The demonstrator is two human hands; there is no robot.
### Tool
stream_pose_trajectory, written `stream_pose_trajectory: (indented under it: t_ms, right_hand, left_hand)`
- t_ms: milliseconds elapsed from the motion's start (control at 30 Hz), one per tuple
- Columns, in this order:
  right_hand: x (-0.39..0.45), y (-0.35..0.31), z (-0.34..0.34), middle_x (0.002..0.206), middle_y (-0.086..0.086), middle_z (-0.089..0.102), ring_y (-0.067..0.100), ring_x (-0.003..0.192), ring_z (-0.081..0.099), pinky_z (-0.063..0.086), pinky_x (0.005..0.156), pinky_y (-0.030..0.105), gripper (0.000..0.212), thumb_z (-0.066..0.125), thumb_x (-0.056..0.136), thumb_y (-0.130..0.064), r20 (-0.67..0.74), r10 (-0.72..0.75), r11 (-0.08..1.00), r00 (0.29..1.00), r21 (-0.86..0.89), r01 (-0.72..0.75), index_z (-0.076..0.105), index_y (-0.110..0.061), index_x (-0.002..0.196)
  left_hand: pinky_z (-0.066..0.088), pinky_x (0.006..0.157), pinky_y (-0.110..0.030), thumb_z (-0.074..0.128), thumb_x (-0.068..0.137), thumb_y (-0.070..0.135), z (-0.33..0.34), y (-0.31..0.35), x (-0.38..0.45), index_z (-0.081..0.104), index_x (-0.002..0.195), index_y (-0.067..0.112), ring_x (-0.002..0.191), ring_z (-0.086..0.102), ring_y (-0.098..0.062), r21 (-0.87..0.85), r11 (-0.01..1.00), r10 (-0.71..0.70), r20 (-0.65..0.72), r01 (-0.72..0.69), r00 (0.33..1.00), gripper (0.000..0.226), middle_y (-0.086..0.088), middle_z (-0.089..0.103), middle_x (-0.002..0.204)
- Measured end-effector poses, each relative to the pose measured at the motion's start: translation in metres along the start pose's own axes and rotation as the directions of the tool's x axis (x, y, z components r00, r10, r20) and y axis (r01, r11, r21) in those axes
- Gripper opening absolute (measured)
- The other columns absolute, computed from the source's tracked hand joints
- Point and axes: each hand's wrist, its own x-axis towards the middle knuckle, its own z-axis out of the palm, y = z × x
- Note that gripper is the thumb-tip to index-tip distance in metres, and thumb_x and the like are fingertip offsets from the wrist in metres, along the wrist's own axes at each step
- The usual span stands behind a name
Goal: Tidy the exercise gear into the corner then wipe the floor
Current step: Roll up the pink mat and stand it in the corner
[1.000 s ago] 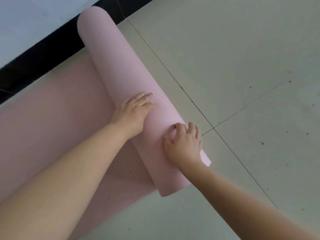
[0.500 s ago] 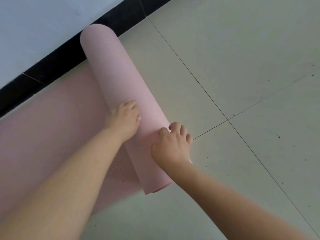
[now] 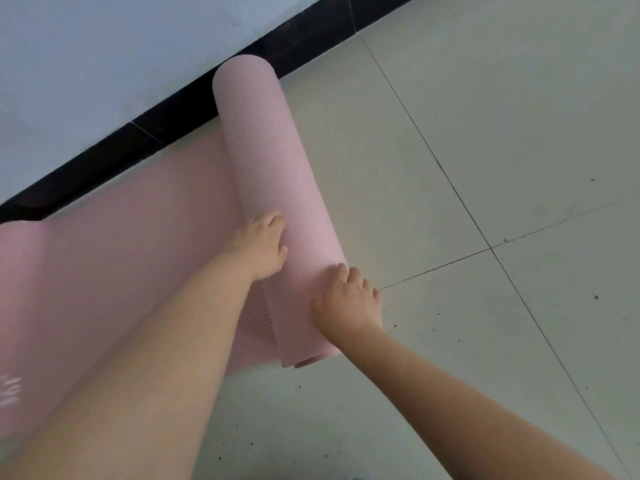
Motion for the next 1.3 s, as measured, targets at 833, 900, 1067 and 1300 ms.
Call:
stream_pose_trajectory:
  t_ms: [833,900,1067,1300]
  right_hand:
    - [0.026,-0.091,0.075,0.138,0.012,0.040,0.029,0.124,0.041,0.036,0.088,0.031,0.032,0.038,0.097,-0.024,-0.297,0.054,0.996,0.953,-0.046,-0.071,0.048,-0.005,0.121]
    - [0.028,-0.097,0.085,0.128,0.015,0.049,0.032,0.113,0.050,0.035,0.077,0.030,0.033,0.036,0.098,-0.022,-0.275,0.148,0.988,0.950,0.008,-0.152,0.039,-0.002,0.125]
    - [0.032,-0.121,0.105,0.123,0.018,0.052,0.032,0.105,0.051,0.039,0.081,0.033,0.039,0.027,0.100,-0.037,-0.292,0.298,0.954,0.909,0.101,-0.281,0.043,-0.006,0.117]
    - [0.022,-0.165,0.138,0.092,0.008,0.047,0.024,0.084,0.049,0.035,0.068,0.026,0.038,0.035,0.097,-0.029,-0.286,0.349,0.936,0.892,0.070,-0.344,0.062,-0.006,0.084]
  left_hand:
    - [0.035,0.098,-0.036,0.039,0.098,0.033,0.052,-0.118,0.046,0.058,0.121,0.005,0.128,0.038,-0.027,0.142,0.931,0.364,-0.417,-0.336,0.833,0.041,-0.012,0.049,0.130]
    - [0.038,0.097,-0.037,0.037,0.099,0.032,0.053,-0.129,0.044,0.053,0.124,0.004,0.127,0.042,-0.028,0.119,0.925,0.378,-0.374,-0.360,0.847,0.041,-0.012,0.048,0.132]
    - [0.041,0.096,-0.039,0.028,0.101,0.034,0.048,-0.161,0.037,0.030,0.143,0.026,0.129,0.040,-0.030,0.142,0.911,0.413,-0.285,-0.388,0.865,0.043,-0.011,0.046,0.137]
    - [0.035,0.105,-0.039,0.033,0.100,0.024,0.044,-0.214,0.026,0.048,0.135,0.023,0.135,0.033,-0.027,0.181,0.893,0.441,-0.168,-0.413,0.881,0.038,-0.008,0.039,0.143]
